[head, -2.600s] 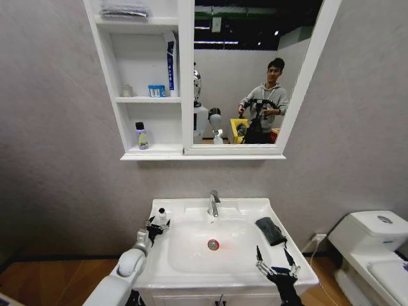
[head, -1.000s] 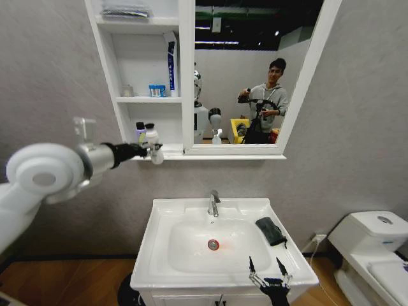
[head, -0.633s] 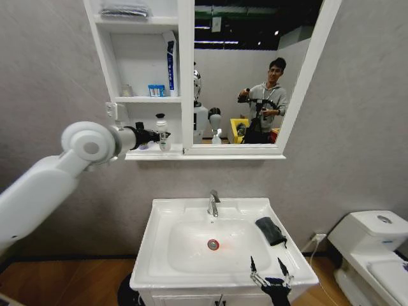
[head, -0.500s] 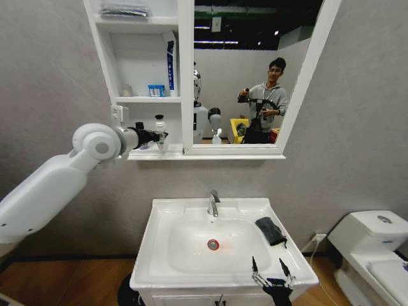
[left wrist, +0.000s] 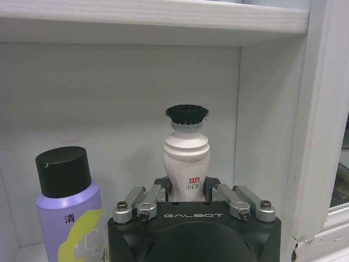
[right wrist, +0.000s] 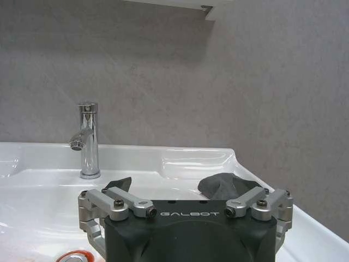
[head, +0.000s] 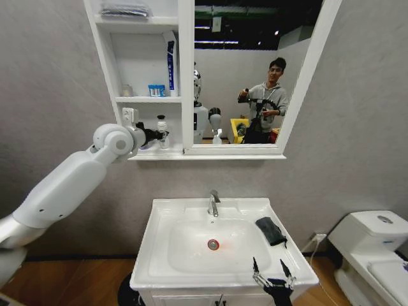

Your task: Move facial cleanser and shampoo from washbasin to cabinet, then wipe washbasin with towel.

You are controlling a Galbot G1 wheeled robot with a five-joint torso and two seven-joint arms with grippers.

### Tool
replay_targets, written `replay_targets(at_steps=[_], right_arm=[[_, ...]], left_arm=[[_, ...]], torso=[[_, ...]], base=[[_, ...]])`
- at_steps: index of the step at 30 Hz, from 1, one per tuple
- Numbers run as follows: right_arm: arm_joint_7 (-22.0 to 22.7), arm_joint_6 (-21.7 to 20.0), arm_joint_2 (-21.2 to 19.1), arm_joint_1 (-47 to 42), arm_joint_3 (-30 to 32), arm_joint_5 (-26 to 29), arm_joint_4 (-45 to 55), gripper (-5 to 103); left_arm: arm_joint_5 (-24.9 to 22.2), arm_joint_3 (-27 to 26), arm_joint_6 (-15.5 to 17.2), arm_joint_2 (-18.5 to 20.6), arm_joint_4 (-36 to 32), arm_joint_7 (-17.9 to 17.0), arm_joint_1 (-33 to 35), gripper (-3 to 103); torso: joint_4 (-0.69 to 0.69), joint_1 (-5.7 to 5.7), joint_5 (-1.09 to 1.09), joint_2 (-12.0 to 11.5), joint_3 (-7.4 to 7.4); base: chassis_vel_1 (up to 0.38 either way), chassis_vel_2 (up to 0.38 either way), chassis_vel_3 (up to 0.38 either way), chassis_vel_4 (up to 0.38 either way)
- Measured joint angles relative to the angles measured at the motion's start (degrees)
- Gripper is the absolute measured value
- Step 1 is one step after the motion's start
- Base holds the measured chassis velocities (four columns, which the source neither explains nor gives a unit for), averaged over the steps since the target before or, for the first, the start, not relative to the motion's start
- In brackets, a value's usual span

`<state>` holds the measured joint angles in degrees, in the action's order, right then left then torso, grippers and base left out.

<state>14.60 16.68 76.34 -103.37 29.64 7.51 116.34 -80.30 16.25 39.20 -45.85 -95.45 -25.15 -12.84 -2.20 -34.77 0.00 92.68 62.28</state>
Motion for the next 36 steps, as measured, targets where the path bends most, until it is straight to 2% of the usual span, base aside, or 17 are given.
replay_targets(at_steps=[1,4,11,15,19,20,21,23,24,26,27,29,30,32,33,34,36], right_arm=[[0.0,0.0,0.0,0.0,0.0,0.0,0.0,100],[0.0,0.14,0.01,0.06,0.0,0.04,-0.28,100],[-0.01,0.33,0.04,0.34,-0.07,0.17,-0.67,100],[0.13,0.29,0.03,0.49,-0.03,0.37,-0.7,100],[1.34,-2.87,-0.08,1.58,0.81,3.2,0.43,100],[1.68,-3.84,-0.26,2.18,1.15,4.37,0.91,100],[1.68,-3.84,-0.26,2.18,1.15,4.37,0.91,100],[1.99,-4.97,-0.64,2.93,1.89,6.42,2.06,100],[1.99,-4.97,-0.64,2.93,1.89,6.42,2.06,100],[2.39,-5.23,-0.67,2.58,3.02,7.29,3.78,100],[2.39,-5.23,-0.67,2.58,3.02,7.29,3.78,100],[2.47,-5.47,-0.97,1.76,3.97,7.62,5.11,100],[2.47,-5.47,-0.97,1.76,3.97,7.62,5.11,100],[2.32,-5.67,-1.3,1.35,4.38,7.54,5.57,100],[2.14,-5.9,-1.38,1.32,4.44,7.42,5.74,100],[2.14,-5.9,-1.38,1.32,4.44,7.42,5.74,100],[1.77,-6.54,-1.51,1.47,4.43,7.34,6.12,100]], left_arm=[[0.0,0.0,0.0,0.0,0.0,0.0,0.0,30],[0.15,-0.09,-0.22,0.01,-0.02,0.26,0.65,41],[2.26,-2.16,-2.5,1.48,-2.56,1.51,2.97,75],[2.21,-6.04,-3.14,4.37,-7.21,2.85,6.4,80],[9.09,-15.63,-7.28,12.34,-18.3,8.38,21.73,98],[12.51,-18.67,-9.04,14.42,-21.0,9.04,27.7,100],[12.51,-18.67,-9.04,14.42,-21.0,9.04,27.7,100],[20.74,-26.8,-11.85,16.57,-25.17,10.5,42.19,100],[20.74,-26.8,-11.85,16.57,-25.17,10.5,42.19,100],[26.57,-37.16,-12.68,14.43,-28.31,11.63,58.06,100],[26.57,-37.16,-12.68,14.43,-28.31,11.63,58.06,100],[32.6,-46.9,-14.6,9.74,-31.01,13.78,75.48,100],[32.6,-46.9,-14.6,9.74,-31.01,13.78,75.48,100],[38.99,-53.62,-17.15,3.72,-32.72,16.76,88.29,100],[42.41,-56.66,-18.43,-1.28,-33.86,18.83,95.11,100],[42.41,-56.66,-18.43,-1.28,-33.86,18.83,95.11,100],[47.89,-58.87,-20.69,-9.58,-35.45,21.68,102.71,100]], torso=[[0.0,0.0,0.0,0.0,0.0],[0.0,0.0,-0.02,0.0,0.0],[-0.02,0.0,0.0,0.0,0.0],[-0.03,-0.01,0.0,0.0,0.01],[0.01,0.01,-0.04,0.01,0.0],[0.0,0.01,-0.03,0.01,0.0],[0.0,0.01,-0.03,0.01,0.0],[0.02,0.01,0.0,0.01,0.0],[0.02,0.01,0.0,0.01,0.0],[0.0,0.01,0.01,0.01,-0.01],[0.0,0.01,0.01,0.01,-0.01],[-0.03,0.0,-0.03,0.01,0.0],[-0.03,0.0,-0.03,0.01,0.0],[0.0,0.01,0.0,0.01,-0.01],[0.01,0.01,-0.01,0.01,-0.01],[0.01,0.01,-0.01,0.01,-0.01],[0.01,0.02,0.01,0.01,-0.01]], base=[[0.0,0.0,0.0,0.0],[0.0,0.0,0.0,0.0],[0.0,0.0,0.0,0.0],[0.0,0.0,0.0,0.0],[0.0,0.0,0.0,0.0],[0.0,0.0,0.0,0.0],[0.0,0.0,0.0,0.0],[0.0,0.0,0.0,0.0],[0.0,0.0,0.0,0.0],[0.0,0.0,0.0,0.0],[0.0,0.0,0.0,0.0],[0.0,0.0,0.0,0.0],[0.0,0.0,0.0,0.0],[0.0,0.0,0.0,0.0],[0.0,0.0,0.0,0.0],[0.0,0.0,0.0,0.0],[0.0,0.0,0.0,0.0]])
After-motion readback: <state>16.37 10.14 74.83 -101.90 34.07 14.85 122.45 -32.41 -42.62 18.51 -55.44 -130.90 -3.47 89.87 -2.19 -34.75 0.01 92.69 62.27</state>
